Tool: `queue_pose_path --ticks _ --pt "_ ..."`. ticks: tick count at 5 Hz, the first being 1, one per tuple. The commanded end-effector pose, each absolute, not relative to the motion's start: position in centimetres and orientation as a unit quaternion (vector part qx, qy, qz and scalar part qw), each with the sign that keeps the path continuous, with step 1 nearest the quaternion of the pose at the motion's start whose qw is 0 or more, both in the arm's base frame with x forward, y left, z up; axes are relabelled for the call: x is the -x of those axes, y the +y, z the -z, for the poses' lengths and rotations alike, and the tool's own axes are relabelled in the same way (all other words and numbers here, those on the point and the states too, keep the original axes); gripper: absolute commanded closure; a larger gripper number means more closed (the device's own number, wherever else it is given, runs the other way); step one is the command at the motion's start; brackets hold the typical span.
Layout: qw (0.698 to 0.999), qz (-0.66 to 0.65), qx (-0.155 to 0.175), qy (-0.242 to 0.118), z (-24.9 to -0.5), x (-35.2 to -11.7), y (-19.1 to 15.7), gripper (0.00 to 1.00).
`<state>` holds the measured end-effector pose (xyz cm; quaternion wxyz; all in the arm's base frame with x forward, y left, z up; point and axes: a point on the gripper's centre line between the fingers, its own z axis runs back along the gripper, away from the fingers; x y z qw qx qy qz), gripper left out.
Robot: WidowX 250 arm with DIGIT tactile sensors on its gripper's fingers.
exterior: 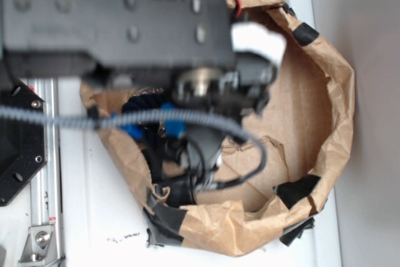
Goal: Grab the blue block.
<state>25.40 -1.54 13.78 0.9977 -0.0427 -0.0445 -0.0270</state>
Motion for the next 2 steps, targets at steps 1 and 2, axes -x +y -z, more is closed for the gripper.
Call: queue_pose_path --ticks 1,2 --pt "0.998 0.002 0.011 -0.063 -15.42 -26.27 2.14 1.00" --pt "0.998 -0.001 0.001 -0.061 -15.06 -26.21 2.03 1.00"
